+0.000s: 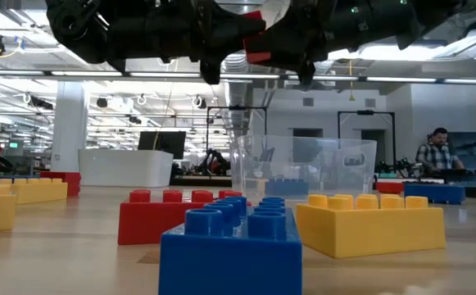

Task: Sort & place blocks by color
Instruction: Put the red game piece into the white bin

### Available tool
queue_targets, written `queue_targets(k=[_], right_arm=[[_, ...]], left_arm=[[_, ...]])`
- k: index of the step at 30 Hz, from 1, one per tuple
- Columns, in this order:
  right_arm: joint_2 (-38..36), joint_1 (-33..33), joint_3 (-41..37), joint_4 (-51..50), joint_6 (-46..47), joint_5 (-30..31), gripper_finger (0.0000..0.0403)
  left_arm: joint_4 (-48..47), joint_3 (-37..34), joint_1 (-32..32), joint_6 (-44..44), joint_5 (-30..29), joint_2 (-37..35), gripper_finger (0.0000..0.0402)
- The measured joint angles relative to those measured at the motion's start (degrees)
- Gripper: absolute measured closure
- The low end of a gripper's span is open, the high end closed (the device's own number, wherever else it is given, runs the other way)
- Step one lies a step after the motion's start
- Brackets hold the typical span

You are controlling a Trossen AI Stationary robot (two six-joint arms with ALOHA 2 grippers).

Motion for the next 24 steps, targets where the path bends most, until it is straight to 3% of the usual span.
queue_targets(k=[7,11,17,24], right_arm=[[-1.59,-0.2,-0.04,-8.04,3.06,-2.42,0.0195],[-5.31,-0.04,-0.07,-13.71,3.33,-3.02,0.0158],[-10.54,-0.13,-0.07,-21.23,5.4,-1.88,0.0149],[-11.22,0.31,-0.07,-22.21,6.14,-1.87,0.0154]], left_arm=[[-8.23,-0.03,1.3,2.03,-3.02,-3.81,0.0343],[-18.81,-0.05,3.28,5.27,-9.99,-9.58,0.0343],[-38.74,-0.42,11.43,12.11,-24.56,-19.48,0.0343],[-49.33,-0.6,34.0,6.41,-12.23,-23.87,0.0343]])
